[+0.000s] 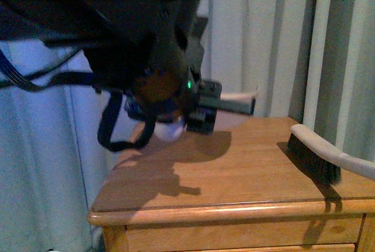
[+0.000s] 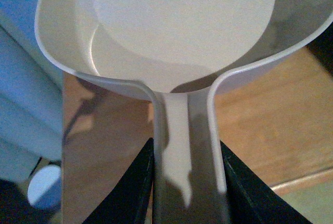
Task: Clean up trash
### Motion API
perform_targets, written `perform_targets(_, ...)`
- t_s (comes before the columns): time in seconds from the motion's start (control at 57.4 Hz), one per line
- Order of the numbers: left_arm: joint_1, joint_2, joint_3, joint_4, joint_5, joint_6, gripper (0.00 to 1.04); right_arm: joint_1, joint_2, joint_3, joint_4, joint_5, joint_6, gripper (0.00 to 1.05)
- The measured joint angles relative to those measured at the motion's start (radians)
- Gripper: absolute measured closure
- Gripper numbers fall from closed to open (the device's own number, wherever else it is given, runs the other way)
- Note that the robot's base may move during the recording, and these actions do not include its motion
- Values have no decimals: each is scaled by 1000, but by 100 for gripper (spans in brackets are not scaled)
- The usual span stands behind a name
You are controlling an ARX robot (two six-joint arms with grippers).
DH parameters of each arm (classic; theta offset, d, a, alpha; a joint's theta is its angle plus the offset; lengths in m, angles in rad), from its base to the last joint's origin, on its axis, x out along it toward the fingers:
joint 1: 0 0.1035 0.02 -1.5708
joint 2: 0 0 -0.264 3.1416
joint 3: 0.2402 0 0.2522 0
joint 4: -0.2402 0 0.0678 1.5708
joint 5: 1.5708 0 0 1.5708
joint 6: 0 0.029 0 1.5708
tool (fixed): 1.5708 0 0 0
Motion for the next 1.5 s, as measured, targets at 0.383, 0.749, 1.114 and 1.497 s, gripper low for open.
perform_targets(0.383, 66, -402, -167, 347, 177, 229, 76, 0, 0, 0, 0, 0, 0, 7)
perform_targets(0.749, 243, -903, -444, 357, 413, 340, 76, 0, 0, 0, 0, 0, 0, 7)
perform_targets(1.114, 744, -1296, -665, 379, 819, 57, 76, 0, 0, 0, 0, 0, 0, 7)
perform_targets(1.497, 806, -1353, -831, 452, 814, -51, 76, 11, 7, 1, -3, 38, -8, 7)
